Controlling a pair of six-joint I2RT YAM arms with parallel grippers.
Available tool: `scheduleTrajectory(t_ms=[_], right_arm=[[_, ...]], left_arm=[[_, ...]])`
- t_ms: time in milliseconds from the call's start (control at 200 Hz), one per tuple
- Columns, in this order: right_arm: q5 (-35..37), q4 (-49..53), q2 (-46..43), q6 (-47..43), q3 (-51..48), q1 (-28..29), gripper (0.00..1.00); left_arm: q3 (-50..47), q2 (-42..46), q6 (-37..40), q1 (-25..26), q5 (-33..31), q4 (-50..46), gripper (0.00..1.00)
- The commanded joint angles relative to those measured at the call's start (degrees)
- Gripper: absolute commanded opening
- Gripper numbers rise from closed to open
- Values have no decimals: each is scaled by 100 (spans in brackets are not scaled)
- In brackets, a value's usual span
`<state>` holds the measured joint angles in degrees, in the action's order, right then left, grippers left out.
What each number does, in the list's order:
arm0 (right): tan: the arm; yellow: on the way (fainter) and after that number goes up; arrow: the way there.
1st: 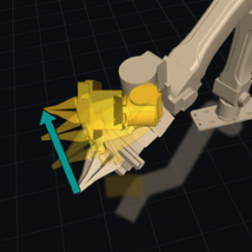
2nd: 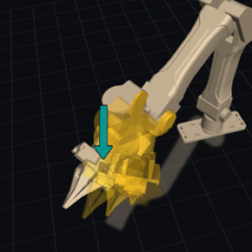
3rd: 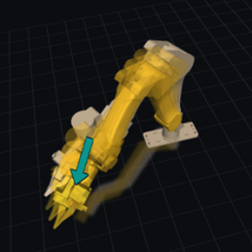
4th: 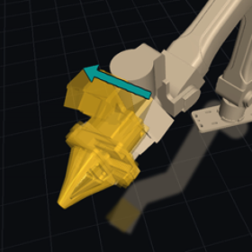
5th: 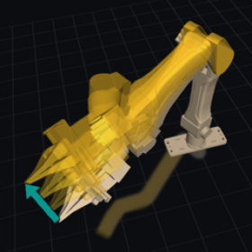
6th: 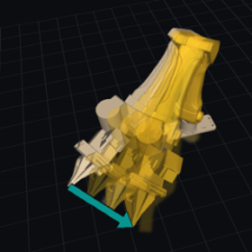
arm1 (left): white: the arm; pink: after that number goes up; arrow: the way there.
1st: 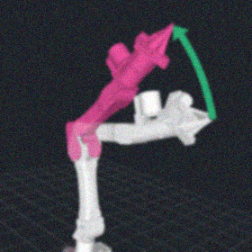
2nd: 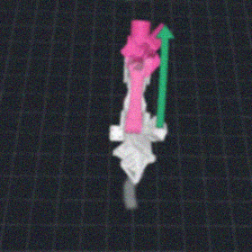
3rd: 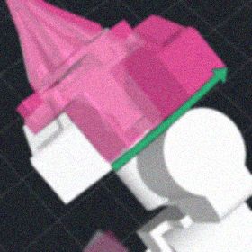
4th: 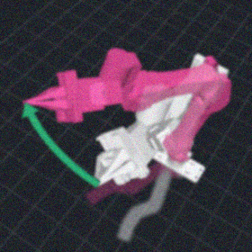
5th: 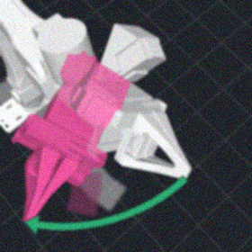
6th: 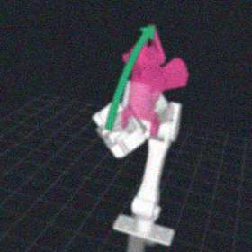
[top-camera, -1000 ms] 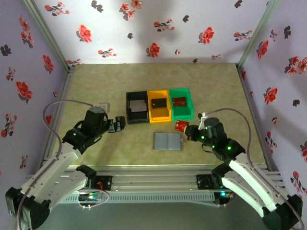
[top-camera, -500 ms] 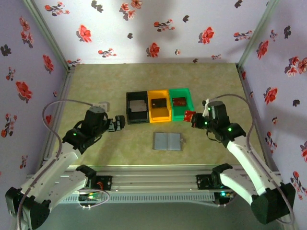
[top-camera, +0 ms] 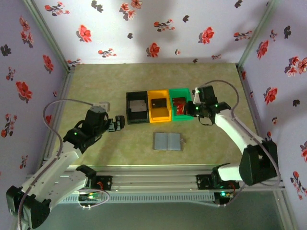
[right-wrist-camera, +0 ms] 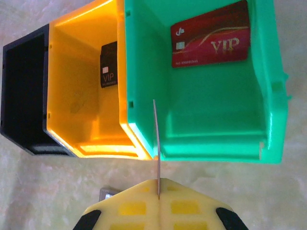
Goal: Take the credit cards out of the card holder
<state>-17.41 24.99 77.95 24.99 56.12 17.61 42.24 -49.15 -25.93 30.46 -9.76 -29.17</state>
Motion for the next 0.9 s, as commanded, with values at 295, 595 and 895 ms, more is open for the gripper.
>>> scheduleTrajectory(t_ms=[295, 595, 895], right_arm=[[-219, 37, 1423, -399, 1135, -187, 0], [-341, -63, 1959, -482, 1336, -211, 0], [-392, -92, 2262, -539, 1493, -248, 0]], left_arm=[[-58, -60, 211, -32, -272, 16, 100], [-56, -104, 211, -40, -281, 24, 100], [-56, -104, 212, -35, -281, 25, 100]])
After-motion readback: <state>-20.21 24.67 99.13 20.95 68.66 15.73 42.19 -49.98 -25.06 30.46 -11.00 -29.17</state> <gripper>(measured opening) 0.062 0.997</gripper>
